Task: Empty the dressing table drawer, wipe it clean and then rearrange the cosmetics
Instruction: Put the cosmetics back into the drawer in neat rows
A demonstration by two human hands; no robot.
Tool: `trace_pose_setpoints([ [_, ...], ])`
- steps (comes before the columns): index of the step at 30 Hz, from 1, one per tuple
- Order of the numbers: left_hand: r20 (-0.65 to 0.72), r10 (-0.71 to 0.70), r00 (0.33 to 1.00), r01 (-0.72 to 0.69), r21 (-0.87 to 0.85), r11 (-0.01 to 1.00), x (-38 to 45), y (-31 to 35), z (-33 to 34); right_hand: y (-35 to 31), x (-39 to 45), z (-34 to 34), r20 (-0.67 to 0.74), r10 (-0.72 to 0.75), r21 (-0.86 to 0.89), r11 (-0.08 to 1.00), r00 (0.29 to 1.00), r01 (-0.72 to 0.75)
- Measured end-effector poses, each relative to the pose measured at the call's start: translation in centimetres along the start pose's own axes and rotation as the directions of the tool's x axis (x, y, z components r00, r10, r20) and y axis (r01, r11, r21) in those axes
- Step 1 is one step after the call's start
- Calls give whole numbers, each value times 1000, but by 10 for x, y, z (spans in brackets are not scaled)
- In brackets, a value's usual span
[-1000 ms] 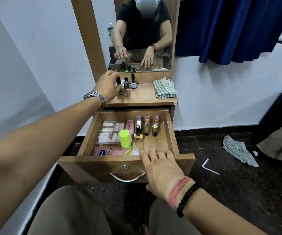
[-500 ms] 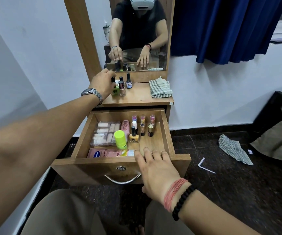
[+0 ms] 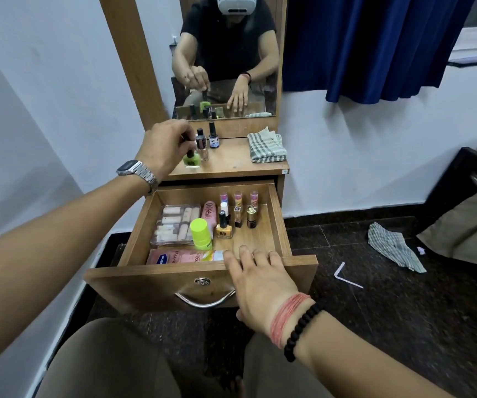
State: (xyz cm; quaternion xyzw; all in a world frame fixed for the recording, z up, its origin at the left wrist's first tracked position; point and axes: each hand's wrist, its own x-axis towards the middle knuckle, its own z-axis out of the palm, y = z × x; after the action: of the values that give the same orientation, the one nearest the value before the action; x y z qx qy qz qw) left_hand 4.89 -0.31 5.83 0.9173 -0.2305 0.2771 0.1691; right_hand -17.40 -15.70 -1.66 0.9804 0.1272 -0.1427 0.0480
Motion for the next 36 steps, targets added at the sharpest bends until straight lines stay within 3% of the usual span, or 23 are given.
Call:
trace_pose_setpoints([
  [3, 87, 88, 992, -73, -164, 984, -24, 26, -3, -1, 0, -1, 1, 6, -14, 1000, 1000, -6],
  [9, 291, 210, 933, -152, -209, 966, -64, 66, 28, -2, -1, -2, 8, 17, -16, 1000, 1000, -17],
  [18, 415, 180, 892, -176, -49, 983, -76, 78, 67, -1, -1, -3, 11, 11, -20, 1000, 1000, -11],
  [31, 451, 91, 888, -109, 14, 994, -81, 77, 80, -1, -1, -3, -6, 0, -12, 1000, 1000, 0],
  [36, 330, 103, 938, -100, -25, 995, -89, 78, 62, 2, 1, 1, -23, -29, 0, 1000, 999, 29],
])
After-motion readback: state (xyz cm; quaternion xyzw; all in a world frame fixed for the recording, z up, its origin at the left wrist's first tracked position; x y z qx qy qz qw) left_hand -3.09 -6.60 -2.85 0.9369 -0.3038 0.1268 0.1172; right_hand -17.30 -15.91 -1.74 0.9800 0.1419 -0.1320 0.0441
